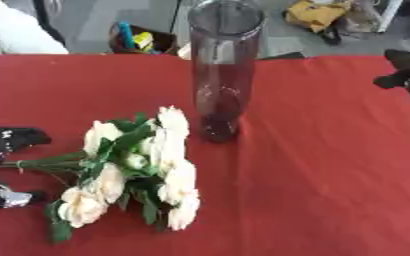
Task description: Arrange flowers into the vase.
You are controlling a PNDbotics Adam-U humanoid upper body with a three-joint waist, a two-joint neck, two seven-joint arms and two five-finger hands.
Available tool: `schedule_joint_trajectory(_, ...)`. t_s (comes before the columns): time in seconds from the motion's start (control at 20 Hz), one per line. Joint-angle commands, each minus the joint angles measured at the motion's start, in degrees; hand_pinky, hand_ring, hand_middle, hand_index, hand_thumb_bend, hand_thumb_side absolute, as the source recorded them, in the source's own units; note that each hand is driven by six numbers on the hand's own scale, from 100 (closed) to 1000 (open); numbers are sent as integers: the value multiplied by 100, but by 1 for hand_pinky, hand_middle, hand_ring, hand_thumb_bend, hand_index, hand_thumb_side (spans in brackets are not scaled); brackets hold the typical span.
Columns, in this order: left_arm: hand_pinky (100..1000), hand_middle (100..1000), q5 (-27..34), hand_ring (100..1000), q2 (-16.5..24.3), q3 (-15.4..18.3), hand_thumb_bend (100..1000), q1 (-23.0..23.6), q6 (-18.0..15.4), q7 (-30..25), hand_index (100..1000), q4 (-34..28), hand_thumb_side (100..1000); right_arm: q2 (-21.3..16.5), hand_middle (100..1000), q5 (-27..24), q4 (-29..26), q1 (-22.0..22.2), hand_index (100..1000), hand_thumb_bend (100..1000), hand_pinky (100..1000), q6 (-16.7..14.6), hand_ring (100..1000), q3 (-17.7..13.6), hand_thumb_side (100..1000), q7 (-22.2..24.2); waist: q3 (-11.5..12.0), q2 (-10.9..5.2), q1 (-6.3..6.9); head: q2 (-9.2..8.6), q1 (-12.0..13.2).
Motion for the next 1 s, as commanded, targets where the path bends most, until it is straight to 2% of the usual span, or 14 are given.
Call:
schedule_joint_trajectory(0.05,762,921,-13,868,113,-19,507,-107,-53,-27,1000,-9,855,-54,504,-46,-113,-34,731,100,676,-9,846,7,1000,12,7,-100,14,-55,29)
schedule_joint_trajectory(1.0,749,899,393,838,4,-98,435,-346,-105,-265,1000,-12,870,-67,502,-73,-113,-25,731,100,677,4,849,37,1000,51,-16,-47,4,-102,99)
